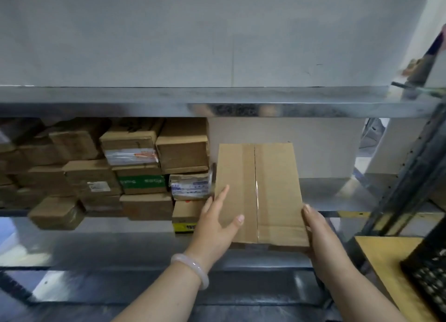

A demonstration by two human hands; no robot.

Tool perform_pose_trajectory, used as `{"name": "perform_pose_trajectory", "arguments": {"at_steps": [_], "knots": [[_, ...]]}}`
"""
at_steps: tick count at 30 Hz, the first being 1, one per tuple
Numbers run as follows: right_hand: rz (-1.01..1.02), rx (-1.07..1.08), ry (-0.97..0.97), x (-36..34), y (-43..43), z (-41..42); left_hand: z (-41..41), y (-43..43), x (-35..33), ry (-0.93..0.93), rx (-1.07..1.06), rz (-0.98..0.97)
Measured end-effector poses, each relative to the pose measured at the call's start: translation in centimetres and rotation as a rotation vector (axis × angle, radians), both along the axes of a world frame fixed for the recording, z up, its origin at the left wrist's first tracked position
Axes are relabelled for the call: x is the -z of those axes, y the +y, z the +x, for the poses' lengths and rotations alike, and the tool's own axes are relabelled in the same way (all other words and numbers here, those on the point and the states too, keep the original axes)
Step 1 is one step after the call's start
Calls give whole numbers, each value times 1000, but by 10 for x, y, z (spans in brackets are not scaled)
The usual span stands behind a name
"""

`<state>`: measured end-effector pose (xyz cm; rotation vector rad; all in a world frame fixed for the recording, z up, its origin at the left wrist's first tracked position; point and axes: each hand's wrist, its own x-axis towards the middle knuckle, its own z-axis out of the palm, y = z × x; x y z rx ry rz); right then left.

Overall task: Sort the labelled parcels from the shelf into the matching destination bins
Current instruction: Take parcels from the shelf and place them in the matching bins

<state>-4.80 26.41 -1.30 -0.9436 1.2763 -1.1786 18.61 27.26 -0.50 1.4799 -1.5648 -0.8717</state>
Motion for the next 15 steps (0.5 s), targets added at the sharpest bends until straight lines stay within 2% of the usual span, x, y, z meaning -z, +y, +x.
{"name": "perform_pose_trajectory", "arguments": {"at_steps": [3,6,10,12,15], "knots": [[64,-119,-64,-3,34,20,26,46,7,23,-18,20],[32,-188,30,-8,62,55,57,80,15,-30,-97,19],[-121,-235,166,-18,96,125,99,121,15,-222,-232,12],[-192,-325,264,-22,111,163,118,141,9,-171,-268,77],[-329,-508,359,-28,127,215,155,165,-1,75,-416,150]]}}
